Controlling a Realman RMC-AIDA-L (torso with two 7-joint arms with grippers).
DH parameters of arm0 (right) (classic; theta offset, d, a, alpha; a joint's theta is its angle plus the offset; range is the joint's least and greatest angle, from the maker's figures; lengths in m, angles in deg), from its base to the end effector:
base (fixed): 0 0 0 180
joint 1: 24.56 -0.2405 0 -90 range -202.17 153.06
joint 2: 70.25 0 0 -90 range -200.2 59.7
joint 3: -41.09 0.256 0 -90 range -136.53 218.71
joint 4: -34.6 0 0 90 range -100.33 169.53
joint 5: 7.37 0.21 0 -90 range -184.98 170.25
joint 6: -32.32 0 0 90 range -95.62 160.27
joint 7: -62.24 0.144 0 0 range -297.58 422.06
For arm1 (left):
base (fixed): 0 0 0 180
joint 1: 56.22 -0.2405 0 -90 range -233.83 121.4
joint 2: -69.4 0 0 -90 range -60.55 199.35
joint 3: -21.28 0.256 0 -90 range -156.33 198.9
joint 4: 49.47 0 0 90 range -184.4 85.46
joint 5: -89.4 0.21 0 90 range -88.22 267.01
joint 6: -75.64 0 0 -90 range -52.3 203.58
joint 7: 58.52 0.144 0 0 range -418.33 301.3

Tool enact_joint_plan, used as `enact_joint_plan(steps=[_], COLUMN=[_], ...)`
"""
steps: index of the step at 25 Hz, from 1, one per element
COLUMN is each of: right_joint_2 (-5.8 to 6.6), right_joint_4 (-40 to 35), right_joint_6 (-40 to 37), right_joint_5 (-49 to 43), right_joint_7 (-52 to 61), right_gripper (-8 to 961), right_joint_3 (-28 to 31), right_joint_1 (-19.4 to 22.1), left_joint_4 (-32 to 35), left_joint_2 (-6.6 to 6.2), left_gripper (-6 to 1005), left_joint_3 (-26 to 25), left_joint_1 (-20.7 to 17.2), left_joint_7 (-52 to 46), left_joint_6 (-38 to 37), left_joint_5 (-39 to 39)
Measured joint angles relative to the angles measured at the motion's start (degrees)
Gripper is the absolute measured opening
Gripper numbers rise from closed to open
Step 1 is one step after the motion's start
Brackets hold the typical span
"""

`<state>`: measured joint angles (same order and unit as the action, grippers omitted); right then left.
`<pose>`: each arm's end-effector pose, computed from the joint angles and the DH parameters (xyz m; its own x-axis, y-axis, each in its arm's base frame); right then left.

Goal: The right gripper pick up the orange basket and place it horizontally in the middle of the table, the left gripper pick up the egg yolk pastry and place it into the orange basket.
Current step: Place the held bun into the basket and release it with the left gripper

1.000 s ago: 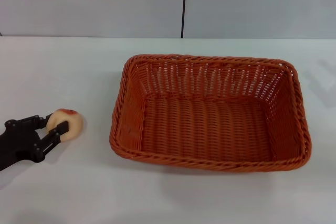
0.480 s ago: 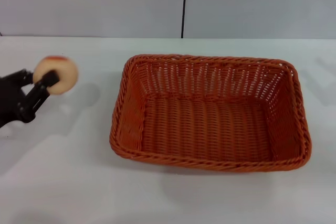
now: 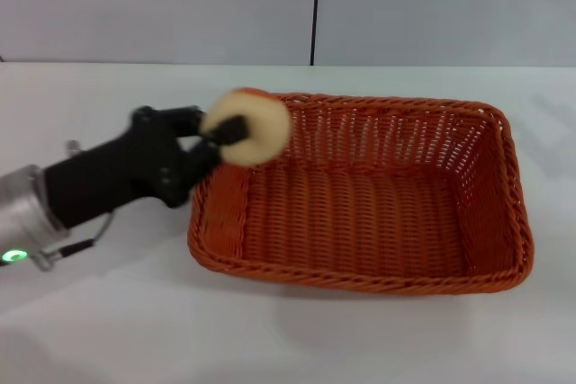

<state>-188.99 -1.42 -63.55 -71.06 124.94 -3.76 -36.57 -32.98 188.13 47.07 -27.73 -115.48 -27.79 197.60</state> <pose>0.2925 0.2751 0.0833 0.4318 0.1489 -0.8896 -0.6091 -0.6793 -0.4093 -0.2572 0.2799 -0.0142 0.5490 0.1693 0.8185 0.4005 -0.9128 -0.0798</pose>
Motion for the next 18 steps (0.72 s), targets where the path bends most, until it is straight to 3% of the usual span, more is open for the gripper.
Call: enact_joint_plan(steps=[7,14,18], right_joint_2=[0.03,0.09,0.08], right_joint_4=[0.1,0.2,0.2], right_joint_6=[-0.1,-0.1,-0.1], right_joint_5=[0.0,0.0,-0.1], right_joint_7=[0.0,-0.2,-0.3], right_gripper=[595,595,595], right_joint_3=[0.0,0.1,1.7], right_joint_1=[0.1,0.4,1.3], left_joint_4=[-3.6,-4.2,-0.8], left_joint_2=[0.29,-0.05,-0.58], left_gripper=[162,473,622], left_joint_3=[3.1,3.2,0.5], left_joint_1=[1.5,0.3,-3.6], left_joint_7=[1.7,1.5,1.6], left_joint_6=[1.0,1.4,1.5], left_joint_5=[0.3,0.0,-0.3])
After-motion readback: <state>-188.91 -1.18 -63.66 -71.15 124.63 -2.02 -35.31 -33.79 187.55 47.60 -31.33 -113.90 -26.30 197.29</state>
